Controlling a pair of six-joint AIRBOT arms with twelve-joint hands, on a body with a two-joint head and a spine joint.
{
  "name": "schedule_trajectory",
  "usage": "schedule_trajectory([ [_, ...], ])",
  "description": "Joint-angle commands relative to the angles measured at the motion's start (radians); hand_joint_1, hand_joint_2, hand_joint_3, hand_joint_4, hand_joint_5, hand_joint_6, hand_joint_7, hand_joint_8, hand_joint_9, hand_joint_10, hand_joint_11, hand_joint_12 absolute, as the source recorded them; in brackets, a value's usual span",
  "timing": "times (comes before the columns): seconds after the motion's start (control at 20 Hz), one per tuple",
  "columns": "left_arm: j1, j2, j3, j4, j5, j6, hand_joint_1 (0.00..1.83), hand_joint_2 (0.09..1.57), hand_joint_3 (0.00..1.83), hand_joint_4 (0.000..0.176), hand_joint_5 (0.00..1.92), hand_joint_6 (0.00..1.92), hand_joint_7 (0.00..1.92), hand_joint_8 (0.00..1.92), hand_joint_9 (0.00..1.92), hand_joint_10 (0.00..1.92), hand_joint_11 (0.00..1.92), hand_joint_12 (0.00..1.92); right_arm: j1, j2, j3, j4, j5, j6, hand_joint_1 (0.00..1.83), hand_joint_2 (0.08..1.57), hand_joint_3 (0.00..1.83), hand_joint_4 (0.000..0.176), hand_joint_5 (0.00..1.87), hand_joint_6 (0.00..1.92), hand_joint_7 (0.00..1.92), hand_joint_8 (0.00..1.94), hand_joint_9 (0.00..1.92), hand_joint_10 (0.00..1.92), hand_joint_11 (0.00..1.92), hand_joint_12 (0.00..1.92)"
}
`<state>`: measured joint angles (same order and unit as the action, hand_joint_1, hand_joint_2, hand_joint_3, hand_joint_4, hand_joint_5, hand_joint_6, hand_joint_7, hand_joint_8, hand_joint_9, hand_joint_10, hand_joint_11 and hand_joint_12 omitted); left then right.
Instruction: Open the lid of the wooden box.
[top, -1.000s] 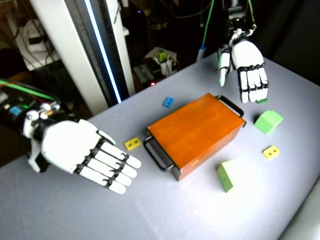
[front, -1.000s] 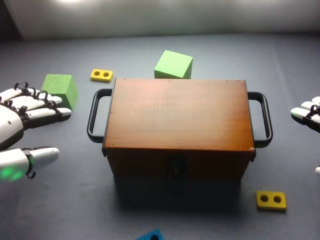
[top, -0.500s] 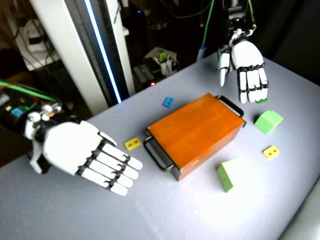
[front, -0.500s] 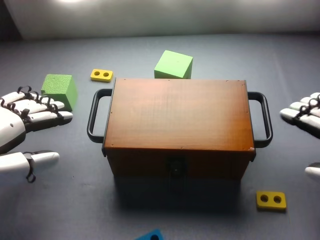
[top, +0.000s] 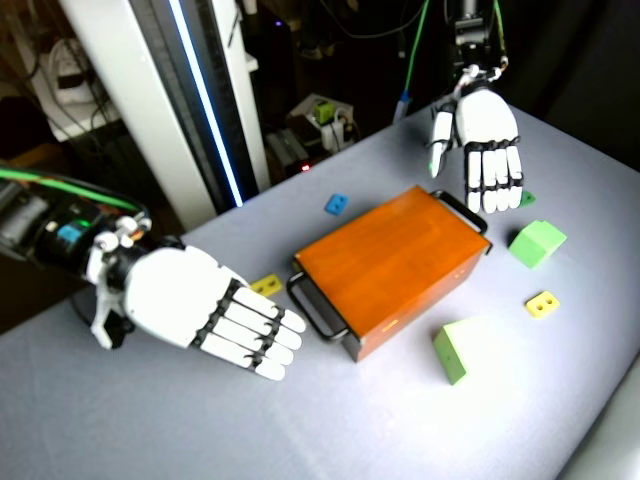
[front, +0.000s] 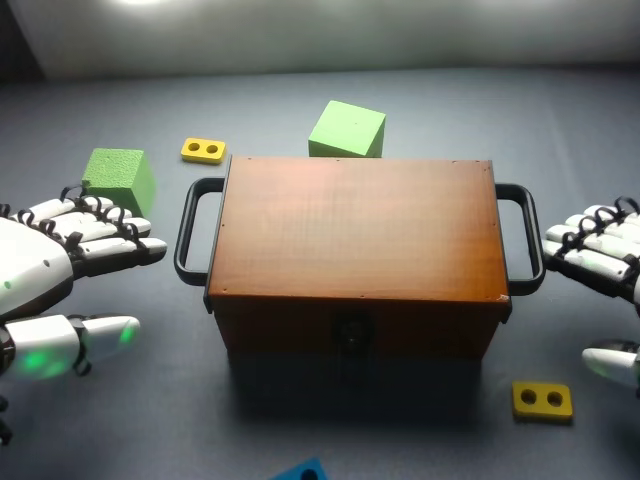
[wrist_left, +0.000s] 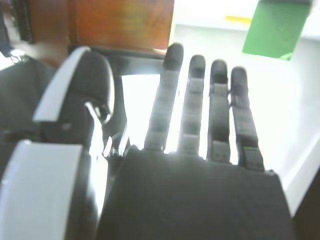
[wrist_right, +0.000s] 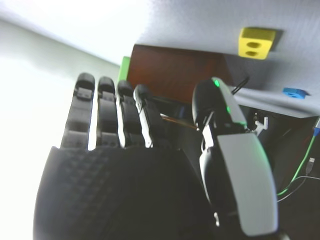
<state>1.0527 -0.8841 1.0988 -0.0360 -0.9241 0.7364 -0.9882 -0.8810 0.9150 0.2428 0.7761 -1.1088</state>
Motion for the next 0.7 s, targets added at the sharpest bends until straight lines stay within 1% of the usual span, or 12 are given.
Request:
schedule_trajectory([
  [0.0,-0.01,-0.002,0.004,-0.006,-0.095,-0.007,0.13,1.42,0.0,0.0,0.29,0.0,0.19,0.0,0.13,0.0,0.0,0.25,0.013,-0.001,0.008,-0.008,0.097,-0.001,0.37,1.4,0.0,0.0,0.02,0.0,0.0,0.0,0.0,0.0,0.0,0.11],
  [0.05,-0.012,-0.004,0.006,-0.002,-0.091,-0.009,0.13,1.42,0.0,0.0,0.29,0.0,0.19,0.0,0.13,0.0,0.0,0.25,0.015,-0.005,0.011,-0.008,0.093,-0.001,0.37,1.4,0.0,0.0,0.02,0.0,0.0,0.0,0.0,0.0,0.0,0.11],
  [0.1,-0.013,-0.006,0.007,0.001,-0.088,-0.011,0.14,1.42,0.0,0.0,0.28,0.0,0.19,0.0,0.13,0.0,0.0,0.25,0.02,-0.013,0.018,-0.008,0.082,-0.001,0.43,1.4,0.0,0.0,0.02,0.0,0.0,0.0,0.0,0.0,0.0,0.11],
  [0.15,-0.013,-0.007,0.007,0.002,-0.087,-0.011,0.14,1.42,0.0,0.0,0.28,0.0,0.19,0.0,0.13,0.0,0.0,0.25,0.022,-0.016,0.02,-0.008,0.079,-0.001,0.43,1.4,0.0,0.0,0.02,0.0,0.0,0.0,0.0,0.0,0.0,0.11],
  [0.2,-0.015,-0.009,0.009,0.006,-0.083,-0.013,0.12,1.42,0.0,0.0,0.27,0.0,0.18,0.0,0.12,0.0,0.0,0.25,0.025,-0.02,0.024,-0.008,0.072,-0.001,0.48,1.4,0.0,0.0,0.02,0.0,0.0,0.0,0.0,0.0,0.0,0.1],
  [0.25,-0.016,-0.012,0.01,0.011,-0.078,-0.017,0.12,1.42,0.0,0.0,0.27,0.0,0.18,0.0,0.12,0.0,0.0,0.25,0.028,-0.024,0.027,-0.008,0.066,-0.001,0.49,1.4,0.0,0.0,0.02,0.0,0.0,0.0,0.0,0.0,0.0,0.15],
  [0.35,-0.018,-0.017,0.014,0.022,-0.075,-0.03,0.11,1.43,0.0,0.0,0.22,0.0,0.14,0.0,0.07,0.0,0.0,0.11,0.032,-0.029,0.03,-0.008,0.061,-0.001,0.47,1.4,0.0,0.0,0.0,0.0,0.0,0.0,0.0,0.0,0.0,0.02],
  [0.4,-0.019,-0.018,0.014,0.026,-0.075,-0.032,0.12,1.43,0.0,0.0,0.15,0.0,0.08,0.0,0.02,0.0,0.0,0.02,0.034,-0.029,0.03,-0.01,0.061,-0.001,0.47,1.4,0.0,0.0,0.0,0.0,0.0,0.0,0.0,0.0,0.0,0.0],
  [0.5,-0.023,-0.018,0.013,0.041,-0.077,-0.041,0.16,1.43,0.0,0.0,0.07,0.0,0.03,0.0,0.0,0.0,0.0,0.0,0.036,-0.029,0.03,-0.014,0.06,-0.001,0.51,1.39,0.0,0.0,0.0,0.0,0.0,0.0,0.0,0.0,0.0,0.0],
  [0.55,-0.023,-0.018,0.012,0.045,-0.077,-0.044,0.2,1.43,0.0,0.0,0.05,0.0,0.01,0.0,0.0,0.0,0.0,0.0,0.037,-0.029,0.03,-0.015,0.059,-0.001,0.5,1.4,0.0,0.0,0.0,0.0,0.0,0.0,0.0,0.0,0.0,0.0],
  [0.6,-0.024,-0.018,0.011,0.05,-0.08,-0.047,0.23,1.42,0.0,0.0,0.0,0.0,0.0,0.0,0.0,0.0,0.0,0.0,0.037,-0.029,0.03,-0.016,0.057,-0.001,0.45,1.4,0.0,0.0,0.0,0.0,0.0,0.0,0.0,0.0,0.0,0.0],
  [0.65,-0.024,-0.018,0.011,0.053,-0.083,-0.051,0.23,1.42,0.0,0.0,0.0,0.0,0.0,0.0,0.0,0.0,0.0,0.0,0.037,-0.028,0.03,-0.017,0.056,-0.001,0.45,1.4,0.0,0.0,0.0,0.0,0.0,0.0,0.0,0.0,0.0,0.0],
])
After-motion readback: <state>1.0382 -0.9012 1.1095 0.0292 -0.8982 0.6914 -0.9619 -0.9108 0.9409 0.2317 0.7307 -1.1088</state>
